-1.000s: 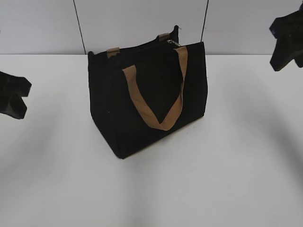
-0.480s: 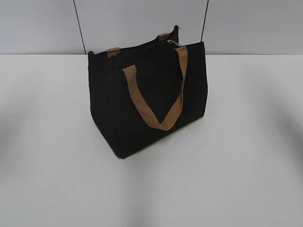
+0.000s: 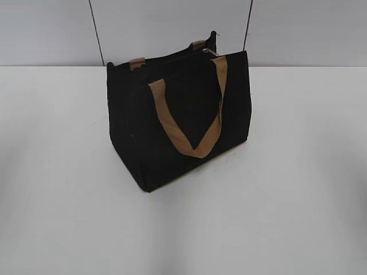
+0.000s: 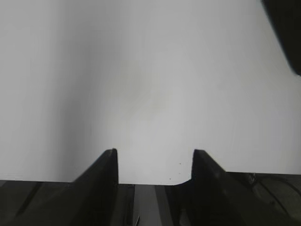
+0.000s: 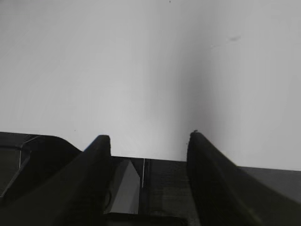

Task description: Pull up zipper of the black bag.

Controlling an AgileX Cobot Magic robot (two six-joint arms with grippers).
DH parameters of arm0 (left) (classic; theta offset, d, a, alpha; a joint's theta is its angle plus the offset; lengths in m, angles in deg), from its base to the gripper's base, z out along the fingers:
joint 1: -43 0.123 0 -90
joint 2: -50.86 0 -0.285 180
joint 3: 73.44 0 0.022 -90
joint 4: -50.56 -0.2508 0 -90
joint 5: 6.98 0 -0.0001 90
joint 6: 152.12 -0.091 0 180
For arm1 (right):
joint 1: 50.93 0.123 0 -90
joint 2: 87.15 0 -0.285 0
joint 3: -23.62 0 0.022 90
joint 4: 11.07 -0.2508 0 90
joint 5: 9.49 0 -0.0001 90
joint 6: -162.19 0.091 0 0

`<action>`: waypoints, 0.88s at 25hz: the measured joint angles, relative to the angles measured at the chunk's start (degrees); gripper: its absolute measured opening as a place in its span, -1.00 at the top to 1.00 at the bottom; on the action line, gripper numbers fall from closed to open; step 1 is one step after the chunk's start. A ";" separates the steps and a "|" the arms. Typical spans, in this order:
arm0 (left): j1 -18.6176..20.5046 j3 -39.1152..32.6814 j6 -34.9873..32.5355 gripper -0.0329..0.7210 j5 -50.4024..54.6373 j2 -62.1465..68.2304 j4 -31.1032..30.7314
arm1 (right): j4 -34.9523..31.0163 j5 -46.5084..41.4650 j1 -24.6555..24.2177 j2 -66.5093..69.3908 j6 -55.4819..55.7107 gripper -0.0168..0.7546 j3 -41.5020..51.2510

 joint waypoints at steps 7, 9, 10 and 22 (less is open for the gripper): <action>0.00 -8.89 -0.04 -0.10 0.27 -17.62 0.63 | -1.34 -0.31 0.00 -19.38 0.13 -0.08 9.74; 0.00 -11.67 -0.04 -0.10 -0.17 -24.72 0.44 | -1.47 -0.31 0.00 -23.58 0.13 -0.08 12.28; 0.00 -13.12 -0.04 -0.10 -0.65 -27.42 0.23 | -1.47 -0.31 0.00 -25.80 0.19 -0.08 13.71; 0.00 -26.25 -1.16 -0.10 -6.98 -55.25 -7.49 | -1.60 -0.50 0.00 -46.10 -3.69 -0.07 22.54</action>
